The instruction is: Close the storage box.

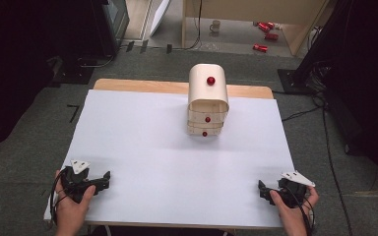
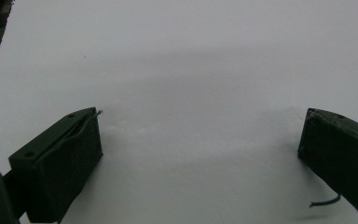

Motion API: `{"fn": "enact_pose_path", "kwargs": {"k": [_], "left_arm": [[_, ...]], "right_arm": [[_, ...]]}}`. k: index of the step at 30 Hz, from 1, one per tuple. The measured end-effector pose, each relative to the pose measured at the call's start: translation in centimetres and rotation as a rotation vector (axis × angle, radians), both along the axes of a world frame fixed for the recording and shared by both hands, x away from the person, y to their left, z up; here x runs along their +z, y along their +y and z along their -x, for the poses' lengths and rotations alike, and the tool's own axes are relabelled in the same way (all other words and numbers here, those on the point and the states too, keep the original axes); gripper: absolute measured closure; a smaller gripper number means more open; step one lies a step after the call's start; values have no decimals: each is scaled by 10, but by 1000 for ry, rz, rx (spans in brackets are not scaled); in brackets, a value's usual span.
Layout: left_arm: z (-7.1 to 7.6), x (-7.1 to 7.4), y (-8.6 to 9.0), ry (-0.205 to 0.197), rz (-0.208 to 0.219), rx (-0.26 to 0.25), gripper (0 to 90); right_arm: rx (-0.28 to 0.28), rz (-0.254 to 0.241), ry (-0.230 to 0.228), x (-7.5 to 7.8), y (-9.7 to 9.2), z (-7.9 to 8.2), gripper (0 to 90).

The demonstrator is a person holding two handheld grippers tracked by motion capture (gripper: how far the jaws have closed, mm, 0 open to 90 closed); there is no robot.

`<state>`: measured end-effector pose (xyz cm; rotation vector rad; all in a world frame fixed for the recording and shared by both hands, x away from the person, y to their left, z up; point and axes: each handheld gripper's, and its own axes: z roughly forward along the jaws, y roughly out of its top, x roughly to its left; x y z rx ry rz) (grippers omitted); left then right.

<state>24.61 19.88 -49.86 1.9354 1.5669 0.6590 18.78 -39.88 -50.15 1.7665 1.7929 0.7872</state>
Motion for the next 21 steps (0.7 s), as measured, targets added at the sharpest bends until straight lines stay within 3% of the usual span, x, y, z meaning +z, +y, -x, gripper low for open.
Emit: {"fn": "enact_pose_path", "kwargs": {"k": [2,21], "left_arm": [[0,0,0,0,0,0,0],[0,0,0,3,-1,-1,0]], "right_arm": [[27,34,-19,-2,1,3,6],[24,32,-32,-4,1,5,6]]}}
